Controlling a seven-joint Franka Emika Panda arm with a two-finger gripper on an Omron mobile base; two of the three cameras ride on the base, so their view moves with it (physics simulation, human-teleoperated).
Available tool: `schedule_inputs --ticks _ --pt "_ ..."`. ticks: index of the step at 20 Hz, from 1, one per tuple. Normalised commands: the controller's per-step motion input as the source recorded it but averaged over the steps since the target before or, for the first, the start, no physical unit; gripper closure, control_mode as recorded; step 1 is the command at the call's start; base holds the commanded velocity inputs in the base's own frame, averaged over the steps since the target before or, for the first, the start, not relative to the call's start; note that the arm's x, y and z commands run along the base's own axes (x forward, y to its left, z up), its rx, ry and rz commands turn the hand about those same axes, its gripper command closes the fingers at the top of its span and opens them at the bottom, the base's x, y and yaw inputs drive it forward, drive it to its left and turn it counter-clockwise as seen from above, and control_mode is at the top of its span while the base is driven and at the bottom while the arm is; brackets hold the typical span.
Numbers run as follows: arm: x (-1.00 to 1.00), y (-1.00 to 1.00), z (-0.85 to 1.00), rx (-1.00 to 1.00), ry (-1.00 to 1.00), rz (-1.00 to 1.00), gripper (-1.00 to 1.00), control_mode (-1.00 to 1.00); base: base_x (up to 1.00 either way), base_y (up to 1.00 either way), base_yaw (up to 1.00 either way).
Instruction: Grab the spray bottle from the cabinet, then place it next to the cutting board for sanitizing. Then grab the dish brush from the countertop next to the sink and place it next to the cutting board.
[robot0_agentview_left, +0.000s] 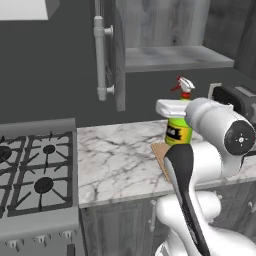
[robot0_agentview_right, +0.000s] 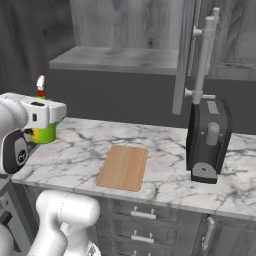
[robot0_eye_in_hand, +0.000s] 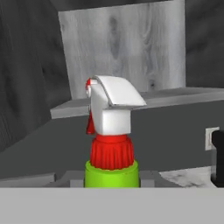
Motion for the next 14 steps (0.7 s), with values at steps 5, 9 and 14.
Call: schedule_inputs --ticks 5,9,14 --pt "0.49 0.41 -0.63 0.17 0.0 0.0 1.0 -1.0 0.0 0.0 0.0" --pt "0.64 0.07 -0.64 0.17 0.0 0.0 1.0 -1.0 0.0 0.0 0.0" --pt "0.8 0.0 -0.57 0.04 -0.03 0.03 1.0 -1.0 0.0 0.0 0.0"
